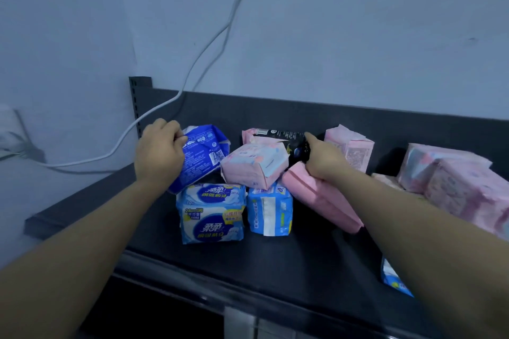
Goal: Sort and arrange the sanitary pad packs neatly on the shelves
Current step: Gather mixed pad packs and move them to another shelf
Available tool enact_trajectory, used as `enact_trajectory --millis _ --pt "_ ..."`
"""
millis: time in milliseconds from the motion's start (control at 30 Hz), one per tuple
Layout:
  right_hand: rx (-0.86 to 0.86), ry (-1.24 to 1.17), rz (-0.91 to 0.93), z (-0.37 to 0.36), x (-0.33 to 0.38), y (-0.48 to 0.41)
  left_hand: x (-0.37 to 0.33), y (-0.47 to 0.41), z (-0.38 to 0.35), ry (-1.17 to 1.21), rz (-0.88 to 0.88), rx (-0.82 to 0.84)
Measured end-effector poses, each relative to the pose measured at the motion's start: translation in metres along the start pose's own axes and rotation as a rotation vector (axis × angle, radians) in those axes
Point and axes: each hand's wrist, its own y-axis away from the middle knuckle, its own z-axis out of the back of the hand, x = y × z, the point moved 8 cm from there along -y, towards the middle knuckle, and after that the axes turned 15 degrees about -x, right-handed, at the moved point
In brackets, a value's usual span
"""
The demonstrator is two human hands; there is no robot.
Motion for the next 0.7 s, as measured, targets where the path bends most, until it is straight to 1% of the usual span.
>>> enact_trajectory --millis 133,200,300,467,633,700 --pt "0.056 0.033 0.012 -0.011 0.003 -0.012 0.001 0.003 -0.006 -0.004 0.019 0.009" --pt "0.022 0.014 0.000 -0.013 0.003 -0.013 0.002 0.004 -0.009 -0.014 0.040 0.020" --pt "-0.052 -0.033 -0.091 -0.012 -0.002 -0.009 -0.001 0.005 -0.008 -0.082 0.011 0.014" --pt "-0.109 -0.091 -0.157 -0.002 -0.010 0.005 -0.006 0.000 -0.003 -0.106 0.079 0.080" --pt "-0.228 -0.392 -0.452 0.036 -0.031 0.016 -0.023 -0.014 0.027 -0.158 0.144 0.015" --pt "-0.260 -0.505 -0.544 0.056 -0.035 0.019 -0.034 -0.017 0.038 -0.155 0.158 -0.017"
